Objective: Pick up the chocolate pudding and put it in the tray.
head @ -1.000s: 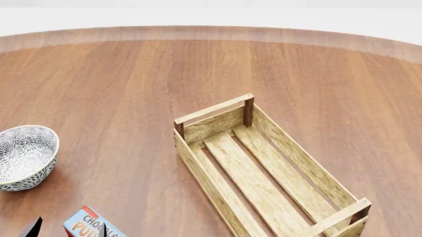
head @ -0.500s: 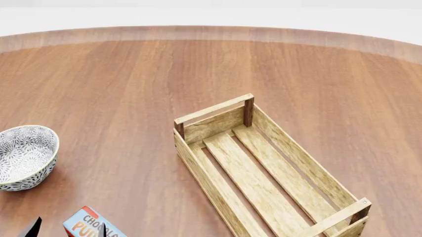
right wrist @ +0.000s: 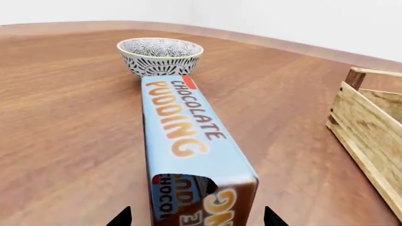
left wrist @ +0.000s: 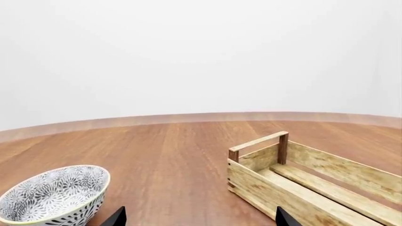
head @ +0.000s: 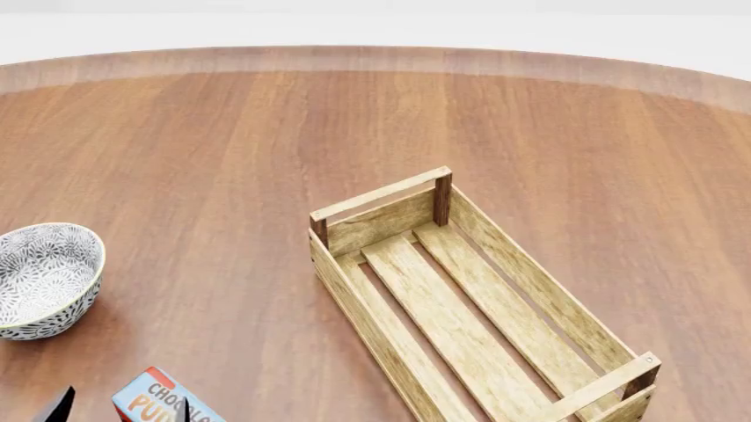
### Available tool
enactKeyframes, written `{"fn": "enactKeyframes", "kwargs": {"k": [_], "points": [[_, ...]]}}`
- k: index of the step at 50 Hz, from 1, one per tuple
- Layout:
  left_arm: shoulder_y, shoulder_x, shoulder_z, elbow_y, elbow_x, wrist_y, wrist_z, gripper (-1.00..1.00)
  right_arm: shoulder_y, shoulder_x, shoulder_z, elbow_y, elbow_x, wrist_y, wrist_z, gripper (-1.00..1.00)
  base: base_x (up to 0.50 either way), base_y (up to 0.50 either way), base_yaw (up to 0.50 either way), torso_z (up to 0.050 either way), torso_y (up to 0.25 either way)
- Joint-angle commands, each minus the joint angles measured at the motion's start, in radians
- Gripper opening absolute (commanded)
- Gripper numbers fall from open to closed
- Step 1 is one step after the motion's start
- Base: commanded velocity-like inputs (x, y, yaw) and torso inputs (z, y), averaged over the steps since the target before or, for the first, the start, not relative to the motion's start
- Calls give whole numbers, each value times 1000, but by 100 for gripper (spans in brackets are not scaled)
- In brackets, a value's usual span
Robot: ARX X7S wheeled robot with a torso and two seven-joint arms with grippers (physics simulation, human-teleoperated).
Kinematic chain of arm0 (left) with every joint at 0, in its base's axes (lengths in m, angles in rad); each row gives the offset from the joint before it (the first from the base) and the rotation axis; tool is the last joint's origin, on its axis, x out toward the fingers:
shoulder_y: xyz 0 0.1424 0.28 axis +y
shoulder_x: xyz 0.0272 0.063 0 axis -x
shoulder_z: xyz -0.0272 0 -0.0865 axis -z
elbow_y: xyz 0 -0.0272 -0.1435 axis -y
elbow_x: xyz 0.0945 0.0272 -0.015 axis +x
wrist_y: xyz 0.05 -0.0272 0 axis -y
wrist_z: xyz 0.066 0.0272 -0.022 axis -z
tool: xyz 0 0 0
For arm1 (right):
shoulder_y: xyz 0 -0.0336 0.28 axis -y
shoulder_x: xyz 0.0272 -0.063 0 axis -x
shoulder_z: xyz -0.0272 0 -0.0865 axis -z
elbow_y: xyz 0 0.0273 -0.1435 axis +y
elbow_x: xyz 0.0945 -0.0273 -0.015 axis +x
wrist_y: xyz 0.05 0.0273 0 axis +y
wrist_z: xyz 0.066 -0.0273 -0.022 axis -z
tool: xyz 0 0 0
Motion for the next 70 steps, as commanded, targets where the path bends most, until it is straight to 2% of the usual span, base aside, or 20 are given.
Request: {"fn": "enactKeyframes", "kwargs": {"k": [1,36,37,54,70], "points": [[-2,-4,3,1,-2,0,-4,100,40,-5,-86,64,80,-40,21,100,0,0,0,0,0],[-2,-14,18,6,-4,3,-14,100,106,-5,-293,134,305,-111,40,100,0,0,0,0,0],[-2,-13,18,1,-2,8,-14,100,108,-5,-302,139,311,-115,41,-100,0,0,0,0,0],[1,-19,22,13,-4,5,-22,100,105,31,-334,68,308,-103,89,-100,0,0,0,0,0],[-6,-21,23,3,-13,9,-24,100,104,72,-303,39,342,-122,83,-100,0,0,0,0,1]]}}
